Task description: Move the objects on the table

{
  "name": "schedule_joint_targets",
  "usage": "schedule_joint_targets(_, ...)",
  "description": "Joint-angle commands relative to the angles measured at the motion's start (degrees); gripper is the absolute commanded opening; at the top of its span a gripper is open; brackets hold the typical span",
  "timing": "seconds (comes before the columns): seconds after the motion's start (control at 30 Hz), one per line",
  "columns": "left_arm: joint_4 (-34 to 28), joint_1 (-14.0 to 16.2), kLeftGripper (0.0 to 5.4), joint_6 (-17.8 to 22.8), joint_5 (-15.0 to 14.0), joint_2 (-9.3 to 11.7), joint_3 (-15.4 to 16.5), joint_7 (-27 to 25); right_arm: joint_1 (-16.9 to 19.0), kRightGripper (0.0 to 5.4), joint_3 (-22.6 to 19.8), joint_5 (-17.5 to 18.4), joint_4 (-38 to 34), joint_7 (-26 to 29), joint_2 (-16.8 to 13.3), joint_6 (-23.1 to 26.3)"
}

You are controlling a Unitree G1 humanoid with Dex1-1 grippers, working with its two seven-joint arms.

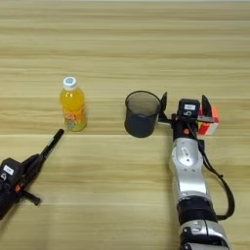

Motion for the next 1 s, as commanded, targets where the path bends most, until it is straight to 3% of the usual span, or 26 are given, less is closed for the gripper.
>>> schedule_joint_targets(0.03, 3.51, 1.38, 0.26, 1.46, 0.75, 1.67, 1.96, 0.37, -1.09, 5.40, 0.03, -0.36, 0.57, -0.53, 0.30, 0.12)
schedule_joint_targets(0.2, 7.13, -1.63, 0.26, 0.73, 0.79, 0.76, 3.27, 1.27, -1.41, 5.40, 0.03, -0.41, 1.03, -0.50, 0.28, -0.01)
schedule_joint_targets(0.43, 13.84, -8.96, 0.26, -0.53, 1.55, -2.35, 1.62, 2.87, -1.43, 5.40, 0.08, -0.55, 1.05, -0.65, 0.40, -0.10)
schedule_joint_targets(0.63, 22.30, -16.47, 0.26, -1.59, 2.23, -6.47, -0.93, 4.33, -1.13, 5.40, 0.12, -0.75, 0.43, -0.75, 0.57, 0.07)
schedule_joint_targets(0.77, 27.23, -19.94, 0.26, -2.77, 3.04, -8.69, -2.04, 5.79, -0.81, 5.40, 0.17, -0.80, -0.14, -0.83, 0.63, 0.23)
schedule_joint_targets(1.0, 32.33, -23.12, 0.26, -5.25, 3.47, -9.00, -0.24, 8.10, -0.57, 5.40, 0.30, -0.74, -0.61, -0.92, 0.59, 0.41)
